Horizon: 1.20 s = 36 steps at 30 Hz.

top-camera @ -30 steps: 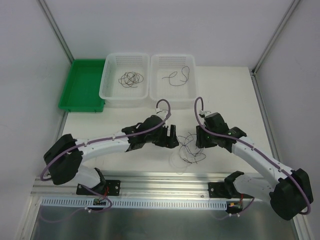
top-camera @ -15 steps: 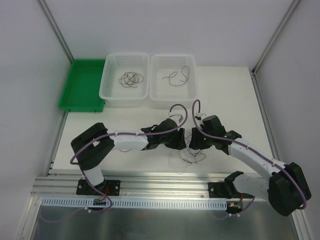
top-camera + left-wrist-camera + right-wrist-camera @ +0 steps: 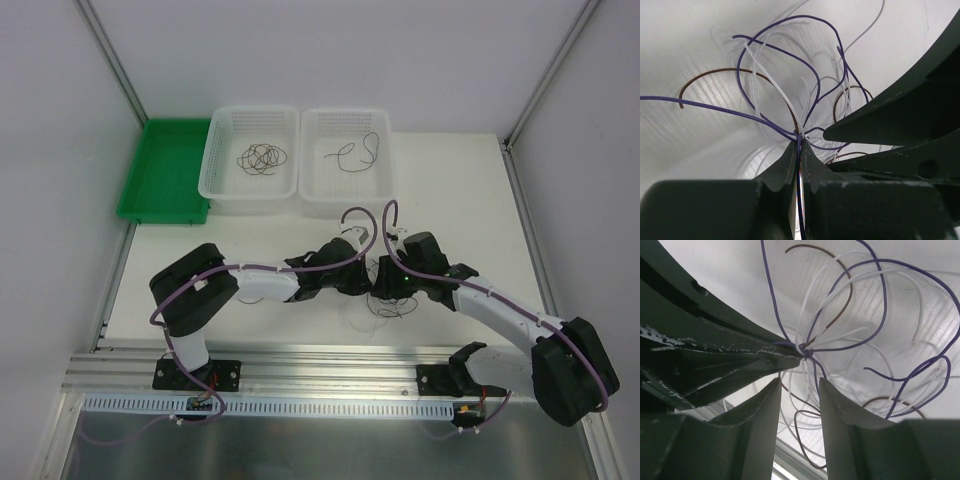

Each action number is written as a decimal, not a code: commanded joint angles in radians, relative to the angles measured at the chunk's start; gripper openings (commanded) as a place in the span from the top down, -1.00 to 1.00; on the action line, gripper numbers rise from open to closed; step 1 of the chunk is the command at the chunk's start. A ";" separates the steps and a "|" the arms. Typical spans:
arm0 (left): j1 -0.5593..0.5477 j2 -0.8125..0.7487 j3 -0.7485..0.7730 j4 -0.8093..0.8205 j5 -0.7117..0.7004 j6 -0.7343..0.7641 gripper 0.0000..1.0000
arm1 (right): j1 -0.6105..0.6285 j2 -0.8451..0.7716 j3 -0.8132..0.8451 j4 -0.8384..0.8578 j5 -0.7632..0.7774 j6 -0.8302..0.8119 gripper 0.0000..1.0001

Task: Untangle the cables
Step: Untie the cable.

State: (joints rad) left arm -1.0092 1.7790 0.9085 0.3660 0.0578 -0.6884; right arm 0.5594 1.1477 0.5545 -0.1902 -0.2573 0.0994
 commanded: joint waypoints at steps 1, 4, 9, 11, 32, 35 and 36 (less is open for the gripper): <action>-0.009 -0.023 -0.036 0.105 0.031 0.016 1.00 | -0.003 0.009 -0.010 0.055 -0.034 0.002 0.21; -0.009 -0.039 -0.057 0.140 0.053 0.026 1.00 | -0.003 0.027 -0.014 0.061 -0.005 0.000 0.24; -0.008 -0.092 -0.106 0.194 0.080 0.035 1.00 | -0.004 0.070 -0.028 0.090 0.032 0.000 0.38; -0.009 -0.102 -0.115 0.206 0.092 0.039 1.00 | -0.004 0.078 -0.037 0.124 0.024 0.005 0.42; -0.006 -0.145 -0.175 0.323 0.201 0.099 1.00 | -0.003 -0.048 -0.091 0.209 -0.074 -0.015 0.98; 0.006 -0.200 -0.232 0.324 0.192 0.119 1.00 | -0.021 -0.084 -0.087 0.144 0.007 -0.003 0.98; 0.014 -0.213 -0.246 0.324 0.191 0.118 1.00 | -0.032 -0.098 -0.088 0.132 0.025 0.005 0.99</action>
State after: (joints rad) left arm -1.0061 1.6447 0.7002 0.6167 0.2104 -0.6102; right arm 0.5499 1.1042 0.4538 -0.0463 -0.2924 0.0887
